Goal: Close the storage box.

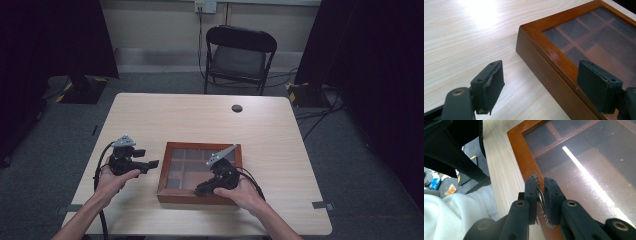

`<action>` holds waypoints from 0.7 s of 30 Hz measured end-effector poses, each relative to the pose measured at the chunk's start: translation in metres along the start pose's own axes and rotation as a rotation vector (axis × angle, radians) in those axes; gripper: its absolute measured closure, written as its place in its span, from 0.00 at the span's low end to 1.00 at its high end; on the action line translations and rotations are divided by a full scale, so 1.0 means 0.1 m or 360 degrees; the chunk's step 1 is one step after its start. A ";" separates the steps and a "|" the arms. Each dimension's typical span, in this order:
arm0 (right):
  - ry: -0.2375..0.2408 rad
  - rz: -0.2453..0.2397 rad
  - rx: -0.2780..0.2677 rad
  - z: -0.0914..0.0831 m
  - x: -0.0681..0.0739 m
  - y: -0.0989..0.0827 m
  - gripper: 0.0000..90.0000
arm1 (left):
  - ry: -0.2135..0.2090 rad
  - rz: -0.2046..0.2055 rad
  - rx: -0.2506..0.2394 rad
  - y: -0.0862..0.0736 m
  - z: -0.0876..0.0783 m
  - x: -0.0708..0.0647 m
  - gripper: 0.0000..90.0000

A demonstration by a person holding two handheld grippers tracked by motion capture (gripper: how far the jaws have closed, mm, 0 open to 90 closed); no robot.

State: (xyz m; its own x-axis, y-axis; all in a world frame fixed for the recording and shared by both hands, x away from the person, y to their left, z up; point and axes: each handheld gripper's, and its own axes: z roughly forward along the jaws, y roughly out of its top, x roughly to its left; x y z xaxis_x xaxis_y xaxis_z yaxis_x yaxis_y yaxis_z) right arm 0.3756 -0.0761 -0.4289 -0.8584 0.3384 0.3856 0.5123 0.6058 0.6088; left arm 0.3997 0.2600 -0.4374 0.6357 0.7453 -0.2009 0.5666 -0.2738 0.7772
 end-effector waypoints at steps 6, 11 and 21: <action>0.0011 0.0004 -0.0007 0.03 -0.01 -0.02 0.91 | 0.0003 0.0010 0.0013 0.00 0.01 0.00 0.24; 0.0009 0.0032 -0.0019 0.03 -0.02 -0.03 0.90 | 0.0001 0.0017 0.0019 0.00 0.02 -0.01 0.23; -0.0067 0.0094 -0.0257 -0.14 -0.06 0.00 0.67 | 0.0001 0.0018 0.0046 0.00 0.05 -0.01 0.23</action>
State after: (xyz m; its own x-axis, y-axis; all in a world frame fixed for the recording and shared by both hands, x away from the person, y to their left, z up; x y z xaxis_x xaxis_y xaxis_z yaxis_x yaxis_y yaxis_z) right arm 0.3814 -0.0877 -0.4217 -0.8252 0.4018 0.3969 0.5569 0.4616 0.6905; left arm 0.4017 0.2565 -0.4404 0.6417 0.7426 -0.1919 0.5744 -0.2995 0.7618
